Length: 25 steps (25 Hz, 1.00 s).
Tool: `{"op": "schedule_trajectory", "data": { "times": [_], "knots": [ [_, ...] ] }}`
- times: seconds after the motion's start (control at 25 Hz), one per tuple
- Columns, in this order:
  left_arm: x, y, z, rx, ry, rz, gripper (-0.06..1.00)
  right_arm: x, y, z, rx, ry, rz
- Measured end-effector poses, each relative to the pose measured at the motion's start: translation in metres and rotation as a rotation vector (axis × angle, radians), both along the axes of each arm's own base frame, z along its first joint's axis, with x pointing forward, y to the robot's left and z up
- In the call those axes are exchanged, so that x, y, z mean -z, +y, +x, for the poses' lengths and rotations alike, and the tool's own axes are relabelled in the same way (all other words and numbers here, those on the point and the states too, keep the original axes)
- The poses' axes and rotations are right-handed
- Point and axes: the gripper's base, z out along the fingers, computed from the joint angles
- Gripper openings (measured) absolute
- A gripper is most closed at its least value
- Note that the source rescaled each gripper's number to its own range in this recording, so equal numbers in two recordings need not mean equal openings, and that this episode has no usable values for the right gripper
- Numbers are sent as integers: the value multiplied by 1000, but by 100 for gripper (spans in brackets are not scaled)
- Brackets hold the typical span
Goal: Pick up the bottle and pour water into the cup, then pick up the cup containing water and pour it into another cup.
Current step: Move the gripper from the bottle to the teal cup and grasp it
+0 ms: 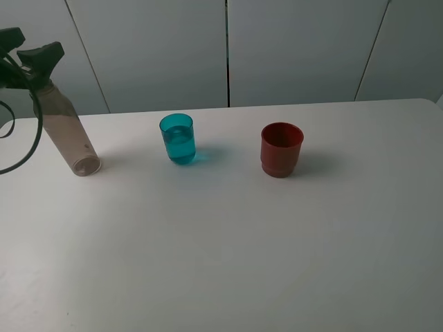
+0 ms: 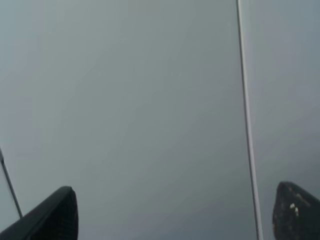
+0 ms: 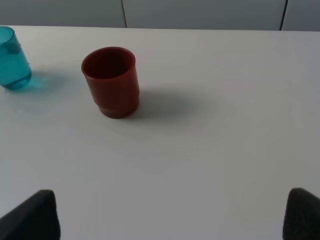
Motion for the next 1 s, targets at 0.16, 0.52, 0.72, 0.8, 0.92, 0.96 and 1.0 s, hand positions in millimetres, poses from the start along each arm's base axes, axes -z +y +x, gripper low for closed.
{"op": "schedule_trajectory", "data": {
  "times": [0.16,0.52,0.72,0.8,0.92,0.96,1.0],
  "knots": [
    [-28,-25,-9,92,-46,-41,94,0,0,0,0,0,0],
    [-14,-106,-12,232,148,-14,94,0,0,0,0,0,0],
    [20,-128,-15,234,246,-25,94,0,0,0,0,0,0],
    [41,-129,-16,232,299,-10,94,0,0,0,0,0,0],
    [76,-131,-19,244,386,-3,94,0,0,0,0,0,0],
    [88,-131,-19,251,414,-6,94,0,0,0,0,0,0],
    [99,-132,-20,254,443,-9,94,0,0,0,0,0,0]
  ]
}}
